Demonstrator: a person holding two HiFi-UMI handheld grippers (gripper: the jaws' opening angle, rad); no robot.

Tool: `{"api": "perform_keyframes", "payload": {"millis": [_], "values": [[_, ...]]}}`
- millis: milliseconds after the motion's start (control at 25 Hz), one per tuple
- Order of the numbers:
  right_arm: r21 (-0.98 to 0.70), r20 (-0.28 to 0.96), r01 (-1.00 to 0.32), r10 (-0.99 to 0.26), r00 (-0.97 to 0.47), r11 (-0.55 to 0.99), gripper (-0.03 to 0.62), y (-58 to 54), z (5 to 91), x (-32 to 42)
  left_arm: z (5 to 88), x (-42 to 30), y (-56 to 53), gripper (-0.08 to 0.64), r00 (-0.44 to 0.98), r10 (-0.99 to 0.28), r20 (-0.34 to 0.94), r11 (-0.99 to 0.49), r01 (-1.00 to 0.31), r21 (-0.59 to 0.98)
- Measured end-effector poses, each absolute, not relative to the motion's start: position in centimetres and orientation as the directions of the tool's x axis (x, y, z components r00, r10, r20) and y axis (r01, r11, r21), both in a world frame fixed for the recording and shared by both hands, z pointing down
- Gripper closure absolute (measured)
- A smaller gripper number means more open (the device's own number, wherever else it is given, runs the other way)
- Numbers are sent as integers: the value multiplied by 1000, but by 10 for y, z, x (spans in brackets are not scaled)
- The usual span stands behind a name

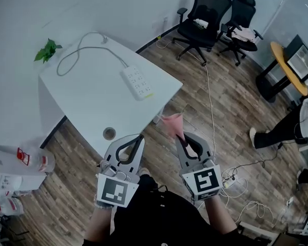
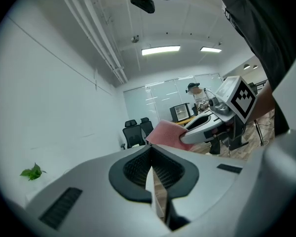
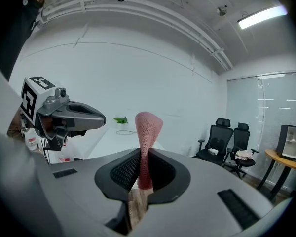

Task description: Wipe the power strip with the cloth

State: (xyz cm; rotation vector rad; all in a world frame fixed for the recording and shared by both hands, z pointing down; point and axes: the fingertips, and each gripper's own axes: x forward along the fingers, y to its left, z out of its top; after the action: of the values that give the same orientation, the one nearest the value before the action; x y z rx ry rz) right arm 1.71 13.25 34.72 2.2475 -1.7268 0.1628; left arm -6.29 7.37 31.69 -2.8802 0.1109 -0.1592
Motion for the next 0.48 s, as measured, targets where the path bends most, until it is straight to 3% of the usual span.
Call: {"api": "perform_keyframes", "payload": {"millis": [480], "values": [[192,273,-959,-928,255,-207,532,65,348,49,318,-39,7,546,990,-125,72,-962,-103,-251]]}}
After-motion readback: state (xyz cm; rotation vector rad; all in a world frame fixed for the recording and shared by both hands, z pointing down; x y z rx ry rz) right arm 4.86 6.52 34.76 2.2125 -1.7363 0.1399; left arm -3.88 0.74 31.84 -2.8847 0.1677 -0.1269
